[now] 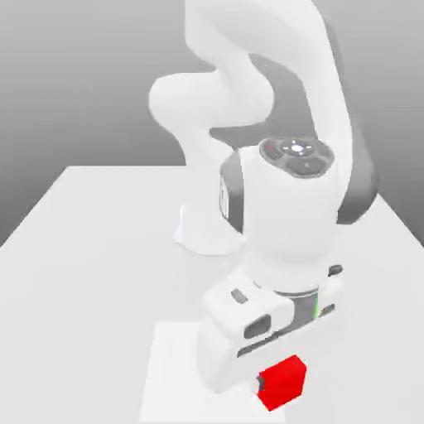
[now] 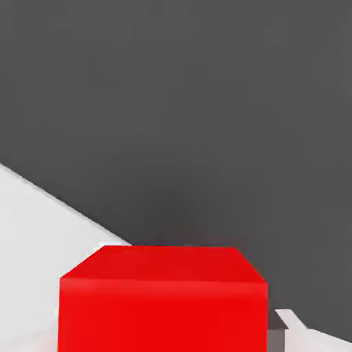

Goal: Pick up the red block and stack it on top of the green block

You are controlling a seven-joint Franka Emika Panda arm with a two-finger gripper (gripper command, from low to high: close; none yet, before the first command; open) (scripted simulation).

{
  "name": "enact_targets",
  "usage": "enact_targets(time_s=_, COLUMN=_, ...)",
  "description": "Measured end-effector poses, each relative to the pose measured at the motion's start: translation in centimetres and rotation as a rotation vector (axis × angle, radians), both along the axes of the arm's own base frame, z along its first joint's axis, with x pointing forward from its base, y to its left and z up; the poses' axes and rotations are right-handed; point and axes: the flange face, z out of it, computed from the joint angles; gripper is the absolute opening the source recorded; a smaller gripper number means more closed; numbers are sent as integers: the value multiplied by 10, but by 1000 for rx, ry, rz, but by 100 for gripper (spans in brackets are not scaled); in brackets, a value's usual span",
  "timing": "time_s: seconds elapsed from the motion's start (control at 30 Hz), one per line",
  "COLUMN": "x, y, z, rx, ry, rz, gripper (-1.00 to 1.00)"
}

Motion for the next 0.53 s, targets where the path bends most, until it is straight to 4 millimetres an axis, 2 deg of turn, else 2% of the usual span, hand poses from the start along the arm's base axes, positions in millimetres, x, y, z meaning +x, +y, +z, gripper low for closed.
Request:
enact_targets(time_s=0.13, x=-12, y=100, z=4, rx=4, ry=1, rz=233, gripper=-100)
enact_targets(time_s=0.2, x=-19, y=150, z=-18, rx=5, ry=1, rz=349, gripper=-100)
enact_targets(time_s=0.23, x=-23, y=168, z=-35, rx=5, ry=0, rz=391, gripper=100)
enact_targets(time_s=0.4, x=-23, y=168, z=-35, rx=5, ry=0, rz=391, gripper=100)
enact_targets(time_s=0.43, x=-25, y=177, z=-43, rx=5, ry=-1, rz=411, gripper=100)
enact_targets(time_s=0.47, x=-26, y=181, z=-38, rx=5, ry=-2, rz=422, gripper=100)
enact_targets(time_s=0.53, x=-26, y=185, z=-13, rx=5, ry=-2, rz=429, gripper=100)
